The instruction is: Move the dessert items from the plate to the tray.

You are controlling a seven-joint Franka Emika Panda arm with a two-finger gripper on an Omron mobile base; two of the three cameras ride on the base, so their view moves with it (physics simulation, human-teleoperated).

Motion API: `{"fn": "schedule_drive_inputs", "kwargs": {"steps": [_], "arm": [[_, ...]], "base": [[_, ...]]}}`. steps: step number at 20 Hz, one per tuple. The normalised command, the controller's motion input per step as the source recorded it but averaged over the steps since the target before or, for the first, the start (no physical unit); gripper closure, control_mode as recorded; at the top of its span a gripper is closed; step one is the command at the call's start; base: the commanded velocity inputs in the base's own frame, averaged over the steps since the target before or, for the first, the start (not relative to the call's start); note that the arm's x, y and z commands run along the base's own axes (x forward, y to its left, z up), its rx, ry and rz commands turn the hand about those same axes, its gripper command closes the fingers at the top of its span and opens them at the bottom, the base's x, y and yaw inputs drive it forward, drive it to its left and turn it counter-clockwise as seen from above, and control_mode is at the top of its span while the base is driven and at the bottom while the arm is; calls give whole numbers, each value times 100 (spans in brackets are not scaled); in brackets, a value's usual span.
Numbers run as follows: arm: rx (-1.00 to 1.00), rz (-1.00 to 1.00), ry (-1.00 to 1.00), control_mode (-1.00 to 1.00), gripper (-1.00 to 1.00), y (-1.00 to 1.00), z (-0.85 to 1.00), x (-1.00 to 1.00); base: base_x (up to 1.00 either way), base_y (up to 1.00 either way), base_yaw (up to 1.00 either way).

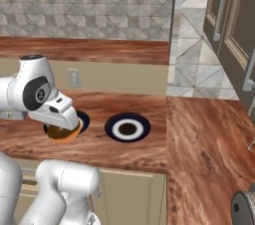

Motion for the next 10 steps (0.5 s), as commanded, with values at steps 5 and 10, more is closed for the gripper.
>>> {"fn": "schedule_drive_inputs", "kwargs": {"steps": [5, 10], "arm": [[0, 0, 0, 100, 100, 0, 0, 0], [0, 0, 0, 100, 100, 0, 0, 0]], "base": [[-6, 63, 0], [-7, 100, -2]]}}
